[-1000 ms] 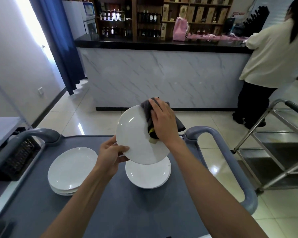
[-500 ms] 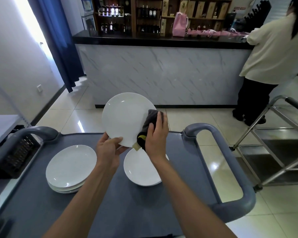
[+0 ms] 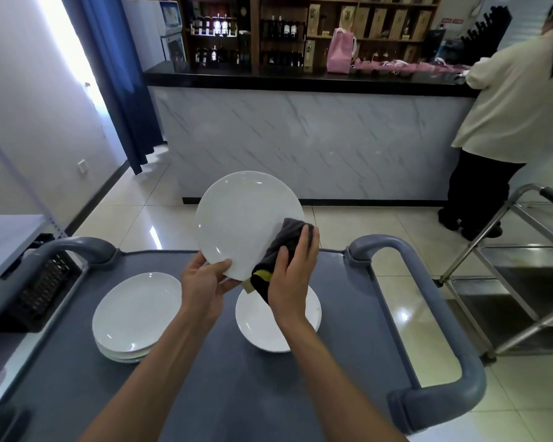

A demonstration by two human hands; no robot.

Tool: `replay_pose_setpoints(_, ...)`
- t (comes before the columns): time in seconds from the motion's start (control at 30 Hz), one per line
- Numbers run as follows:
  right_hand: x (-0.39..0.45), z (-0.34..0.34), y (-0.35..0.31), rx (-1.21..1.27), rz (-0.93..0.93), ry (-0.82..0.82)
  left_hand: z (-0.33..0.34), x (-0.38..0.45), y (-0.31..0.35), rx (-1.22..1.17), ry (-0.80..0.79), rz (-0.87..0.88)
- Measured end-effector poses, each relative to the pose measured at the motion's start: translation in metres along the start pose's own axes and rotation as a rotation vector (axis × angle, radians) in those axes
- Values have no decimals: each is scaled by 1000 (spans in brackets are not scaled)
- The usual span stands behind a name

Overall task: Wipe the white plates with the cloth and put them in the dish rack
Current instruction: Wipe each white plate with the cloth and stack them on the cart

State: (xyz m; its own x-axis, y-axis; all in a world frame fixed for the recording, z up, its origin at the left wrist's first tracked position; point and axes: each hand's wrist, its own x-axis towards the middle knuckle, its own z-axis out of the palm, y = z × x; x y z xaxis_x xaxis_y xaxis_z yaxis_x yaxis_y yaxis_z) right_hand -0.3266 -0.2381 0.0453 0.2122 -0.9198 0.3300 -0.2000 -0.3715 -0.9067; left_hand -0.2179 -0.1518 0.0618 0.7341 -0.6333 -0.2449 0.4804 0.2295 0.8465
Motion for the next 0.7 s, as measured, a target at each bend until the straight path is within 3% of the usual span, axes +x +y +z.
replay_pose_setpoints(0.23,40,-11,-9,-77,-141,-54,-20,15,23,124,-86,-25)
replay_pose_setpoints(0.7,67,11,-49,-487,-523,-207,-60,59,80,518,-357,-32)
